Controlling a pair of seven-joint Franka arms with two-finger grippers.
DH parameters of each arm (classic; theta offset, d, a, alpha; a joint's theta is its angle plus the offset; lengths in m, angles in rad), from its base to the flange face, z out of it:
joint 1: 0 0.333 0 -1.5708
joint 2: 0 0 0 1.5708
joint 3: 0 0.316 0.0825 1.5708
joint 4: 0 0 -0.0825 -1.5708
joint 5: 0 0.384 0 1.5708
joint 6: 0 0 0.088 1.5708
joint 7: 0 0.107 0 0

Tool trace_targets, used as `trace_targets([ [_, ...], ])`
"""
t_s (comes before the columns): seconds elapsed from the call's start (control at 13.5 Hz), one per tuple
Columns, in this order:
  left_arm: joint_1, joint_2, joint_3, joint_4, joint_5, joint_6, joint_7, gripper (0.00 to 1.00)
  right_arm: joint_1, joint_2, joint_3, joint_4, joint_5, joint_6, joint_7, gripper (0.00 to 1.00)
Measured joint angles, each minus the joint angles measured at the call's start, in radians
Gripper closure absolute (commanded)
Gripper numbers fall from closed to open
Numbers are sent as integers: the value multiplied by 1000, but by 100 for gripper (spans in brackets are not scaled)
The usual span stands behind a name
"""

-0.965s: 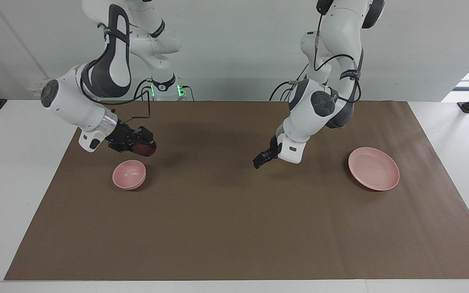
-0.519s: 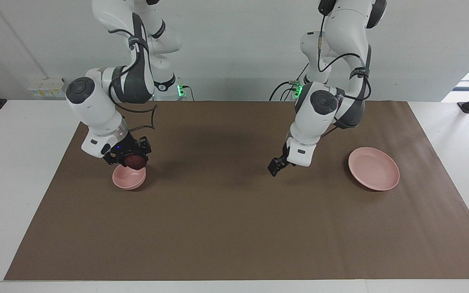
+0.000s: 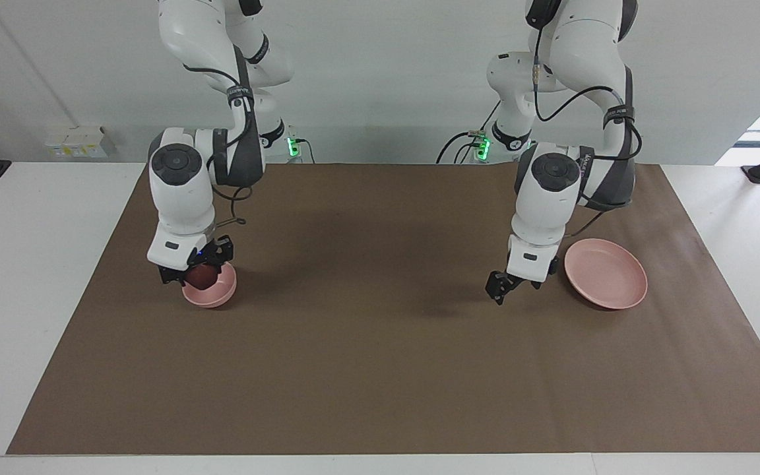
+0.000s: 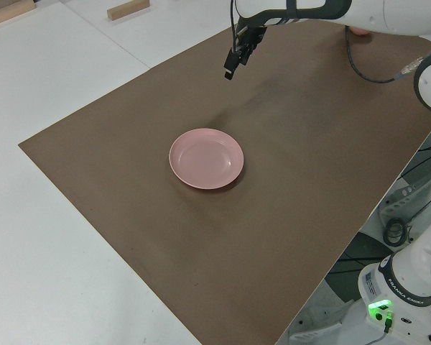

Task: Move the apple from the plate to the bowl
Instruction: 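Lower the apple into the pink bowl while the left gripper withdraws, then open the right gripper and withdraw it from the bowl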

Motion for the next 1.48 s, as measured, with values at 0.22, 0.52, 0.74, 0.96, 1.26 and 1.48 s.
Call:
trace_targets([
  [0.22,70,-23,0,6,-7,-2,180,0,8,7,0,-15,-5,2,-33,100],
  [0.52,154,-89,-1,9,-22,-43,320,0,-2,7,-7,-27,-5,6,-86,100],
  [0.74,171,-154,0,10,-70,-137,326,0,-2,8,-7,-50,-5,47,-86,100],
  [0.96,172,-224,1,10,-102,-226,298,0,-3,8,-7,-60,-5,49,-86,100],
  [1.26,182,-305,2,-6,-182,-354,283,0,-13,16,-7,-76,-5,81,-86,86],
  [1.48,184,-351,12,-26,-190,-389,282,0,-15,26,-7,-77,-5,90,-86,19],
])
